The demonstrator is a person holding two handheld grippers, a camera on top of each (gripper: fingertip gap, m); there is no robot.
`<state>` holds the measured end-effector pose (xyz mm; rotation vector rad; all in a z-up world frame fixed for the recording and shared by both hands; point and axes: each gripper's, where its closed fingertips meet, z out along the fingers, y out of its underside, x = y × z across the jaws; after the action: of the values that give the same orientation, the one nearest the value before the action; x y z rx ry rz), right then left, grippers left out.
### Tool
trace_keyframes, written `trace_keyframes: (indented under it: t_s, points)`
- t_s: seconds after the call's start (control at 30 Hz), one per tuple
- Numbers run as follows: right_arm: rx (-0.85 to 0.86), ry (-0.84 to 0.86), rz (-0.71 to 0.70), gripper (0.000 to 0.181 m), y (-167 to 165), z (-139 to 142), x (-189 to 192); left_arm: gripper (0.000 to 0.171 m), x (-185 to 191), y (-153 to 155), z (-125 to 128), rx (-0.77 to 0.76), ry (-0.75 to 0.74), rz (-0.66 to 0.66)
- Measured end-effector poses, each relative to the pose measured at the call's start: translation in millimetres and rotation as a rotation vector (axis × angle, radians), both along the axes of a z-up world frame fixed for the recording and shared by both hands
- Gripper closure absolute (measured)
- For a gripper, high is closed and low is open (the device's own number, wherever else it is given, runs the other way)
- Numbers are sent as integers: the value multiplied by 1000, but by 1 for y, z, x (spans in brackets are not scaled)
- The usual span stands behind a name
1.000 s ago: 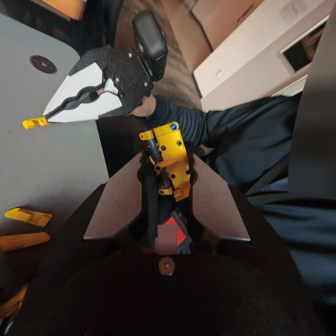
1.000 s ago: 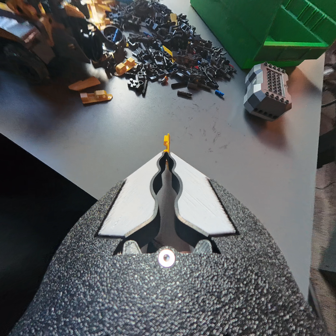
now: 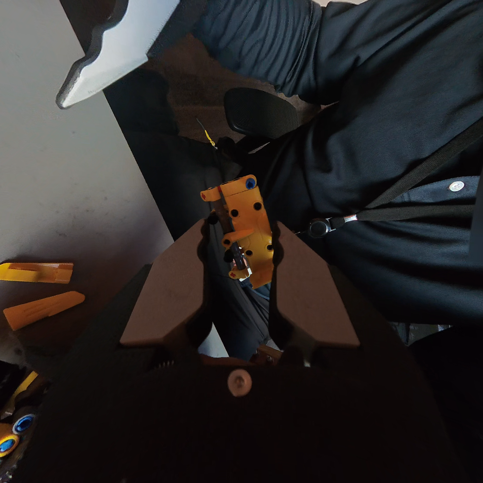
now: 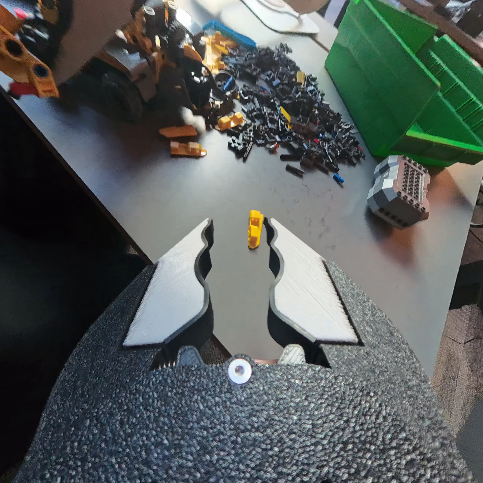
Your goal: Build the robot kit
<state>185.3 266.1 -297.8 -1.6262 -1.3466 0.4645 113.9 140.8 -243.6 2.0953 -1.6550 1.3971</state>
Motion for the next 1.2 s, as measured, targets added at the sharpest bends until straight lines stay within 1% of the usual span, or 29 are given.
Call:
trace_keyframes:
  t_s: [0.07,0.1,0.13,0.2,0.27,0.33,0.4,0.47,0.57,0.63,0.73,0.83,0.9,1.0,1.03,1.07,1.1,1.13,1.2]
  points:
    - [-5,-5,22,139,-3,1,1,126,0,0,1,-5,-5,1]
    - [0,21,58,139,-11,8,-2,126,0,-1,1,-7,-7,-2]
    - [-1,58,112,139,-25,18,-8,126,0,-2,0,-5,-5,-4]
    - [8,121,250,139,-62,44,-25,126,-1,-3,-1,-10,0,-8]
    - [55,131,366,143,-95,65,-42,126,-1,-5,-3,-21,-1,-11]
    - [102,94,438,143,-117,73,-54,126,0,-6,-4,-32,3,-16]
    - [132,65,489,143,-132,77,-64,126,2,-9,-5,-37,6,-22]
    - [167,20,511,145,-137,77,-69,126,5,-12,-5,-37,12,-29]
    - [274,-109,488,151,-131,68,-73,126,6,-17,-3,-36,22,-41]
    - [332,-173,495,162,-131,63,-75,126,7,-18,-2,-39,22,-36]
    - [366,-211,495,164,-132,59,-76,126,6,-18,-3,-43,20,-24]
    - [354,-202,433,164,-121,59,-75,125,8,-7,-1,-13,2,51]
    - [315,-181,387,164,-112,60,-71,132,9,11,2,106,-37,158]
    - [247,-128,358,164,-107,62,-67,121,1,39,18,399,-110,342]
    - [232,-112,351,164,-105,63,-67,112,-3,45,27,495,-144,405]
    - [221,-98,346,165,-104,64,-67,108,-7,44,36,583,-195,441]
    - [210,-87,345,165,-103,64,-67,110,-10,39,41,668,-244,457]
    - [199,-79,344,165,-101,64,-68,111,-12,34,41,759,-272,460]
    - [160,-54,348,165,-99,62,-71,108,-17,26,26,934,-231,432]
